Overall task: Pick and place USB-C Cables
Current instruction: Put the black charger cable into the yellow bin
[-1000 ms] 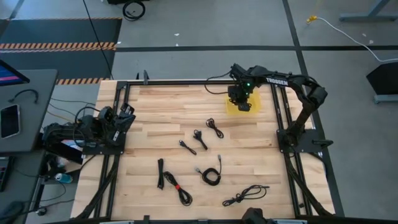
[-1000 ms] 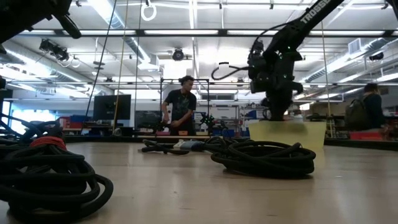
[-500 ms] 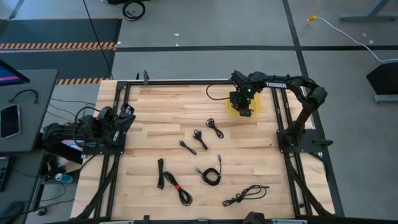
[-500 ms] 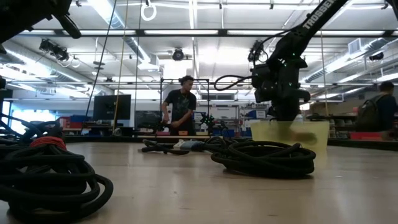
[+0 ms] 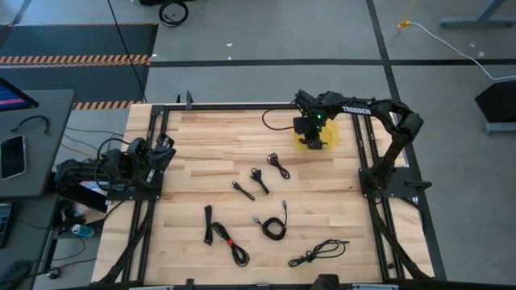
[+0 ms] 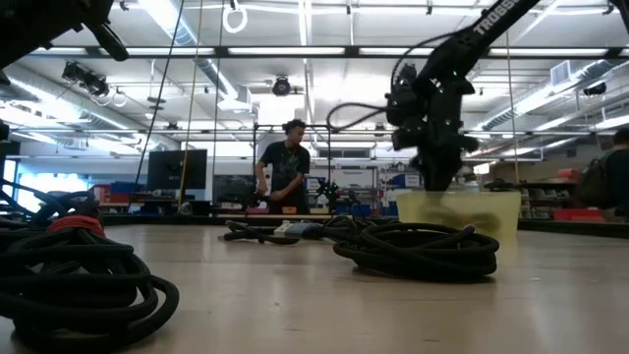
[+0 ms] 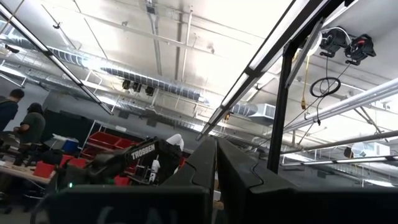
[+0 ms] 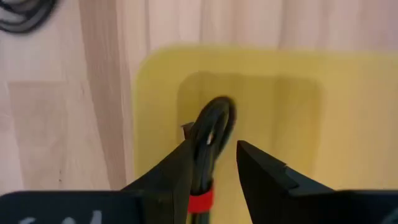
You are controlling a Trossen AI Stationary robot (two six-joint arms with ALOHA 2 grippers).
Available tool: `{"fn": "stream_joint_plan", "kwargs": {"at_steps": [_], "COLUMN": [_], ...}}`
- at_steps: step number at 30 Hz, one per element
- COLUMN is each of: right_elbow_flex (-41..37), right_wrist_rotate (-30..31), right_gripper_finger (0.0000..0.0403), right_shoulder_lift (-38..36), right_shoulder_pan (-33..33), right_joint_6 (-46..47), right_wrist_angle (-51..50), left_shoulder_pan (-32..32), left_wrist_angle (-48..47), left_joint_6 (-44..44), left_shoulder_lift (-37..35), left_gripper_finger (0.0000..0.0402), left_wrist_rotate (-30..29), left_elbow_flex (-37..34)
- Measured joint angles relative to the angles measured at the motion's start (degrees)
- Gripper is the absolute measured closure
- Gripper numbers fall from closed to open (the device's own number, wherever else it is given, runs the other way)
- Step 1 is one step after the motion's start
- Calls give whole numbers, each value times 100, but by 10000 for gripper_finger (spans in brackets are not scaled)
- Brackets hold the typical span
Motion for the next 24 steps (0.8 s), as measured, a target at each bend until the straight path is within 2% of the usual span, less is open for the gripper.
{"fn": "stream_joint_plan", "kwargs": {"at_steps": [6, 15, 20, 24], "right_elbow_flex": [1199, 3570, 4505, 4695], "right_wrist_rotate": [357, -20, -679, -1246], "right_gripper_finger": [271, 273, 273, 273], "right_shoulder_lift": [0, 0, -4, -11], "right_shoulder_pan": [166, 687, 1132, 1652], "right_joint_6": [263, 1105, 1978, 2692], "right_wrist_angle": [-647, -1947, -2329, -2334], "left_shoulder_pan": [0, 0, 0, 0], "left_wrist_angle": [0, 0, -2, -26], "left_joint_6": [0, 2, 1, 0], "left_shoulder_lift": [0, 0, 0, 0], "left_gripper_finger": [379, 379, 379, 379], "left_wrist_rotate": [-1, 1, 1, 1], "left_elbow_flex": [0, 0, 0, 0]}}
